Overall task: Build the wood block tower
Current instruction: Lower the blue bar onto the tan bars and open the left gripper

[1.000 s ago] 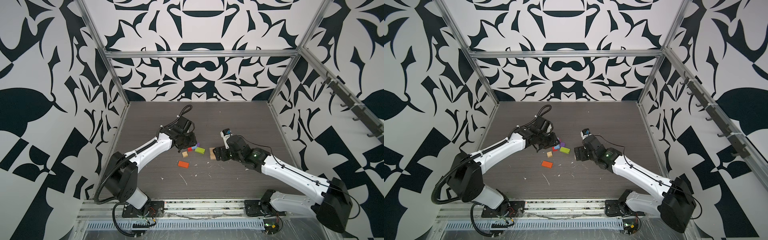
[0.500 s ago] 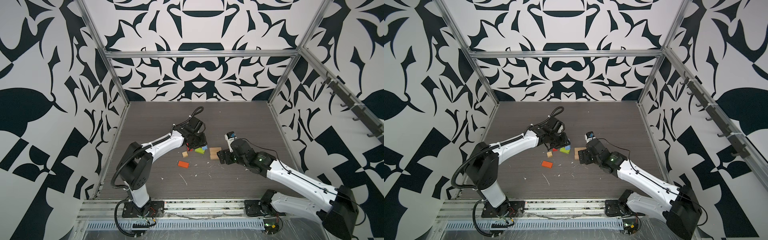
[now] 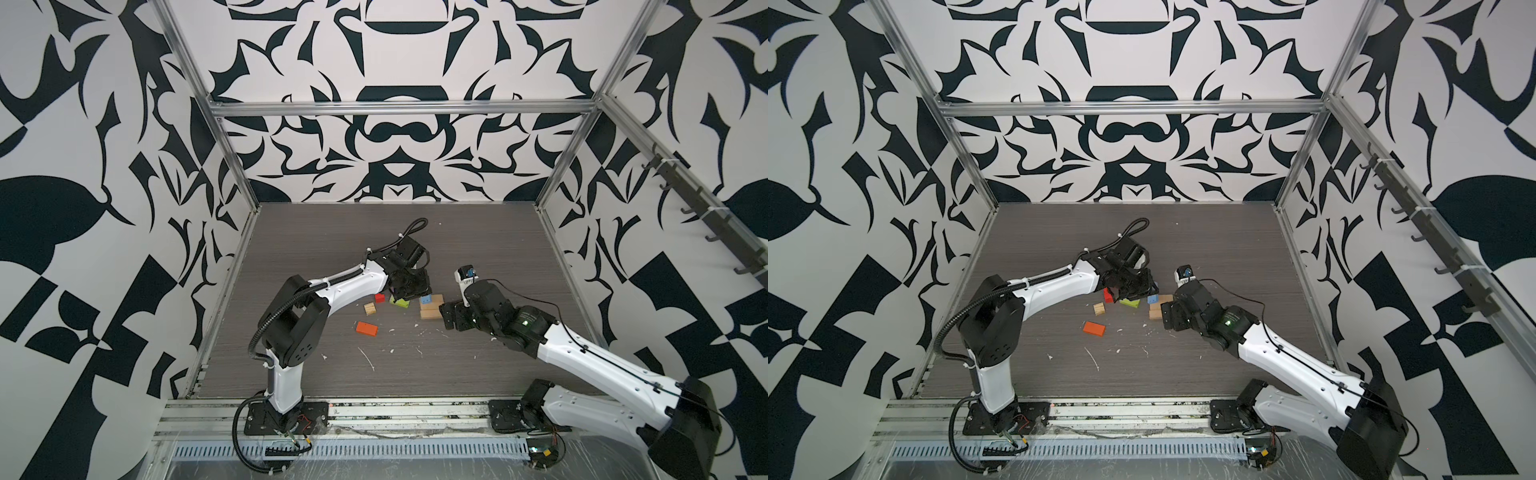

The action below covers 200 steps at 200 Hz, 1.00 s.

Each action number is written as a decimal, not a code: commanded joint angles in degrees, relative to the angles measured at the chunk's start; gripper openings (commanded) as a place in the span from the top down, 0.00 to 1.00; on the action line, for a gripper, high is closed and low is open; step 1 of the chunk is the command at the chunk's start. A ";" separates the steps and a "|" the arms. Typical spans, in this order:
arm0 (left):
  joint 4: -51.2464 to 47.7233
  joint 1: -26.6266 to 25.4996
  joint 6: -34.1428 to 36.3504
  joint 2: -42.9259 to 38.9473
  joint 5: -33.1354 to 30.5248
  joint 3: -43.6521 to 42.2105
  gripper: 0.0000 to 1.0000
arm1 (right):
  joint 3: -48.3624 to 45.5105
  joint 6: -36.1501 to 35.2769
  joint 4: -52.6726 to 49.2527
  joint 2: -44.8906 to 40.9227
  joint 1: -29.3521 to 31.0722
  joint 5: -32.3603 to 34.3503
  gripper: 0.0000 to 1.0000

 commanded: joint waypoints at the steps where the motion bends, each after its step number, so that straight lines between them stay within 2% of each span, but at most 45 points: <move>1: 0.46 -0.52 -1.30 1.65 0.50 1.64 0.94 | -0.91 0.10 -0.12 -1.37 -0.13 1.61 0.06; 96: 1.52 -1.75 -4.52 4.49 -0.77 1.11 0.94 | -1.18 0.51 0.36 -0.69 -0.16 1.00 0.06; 200: 1.53 -2.41 -4.98 6.18 -3.61 0.68 0.93 | -1.27 0.80 0.37 -0.96 -0.15 0.71 0.06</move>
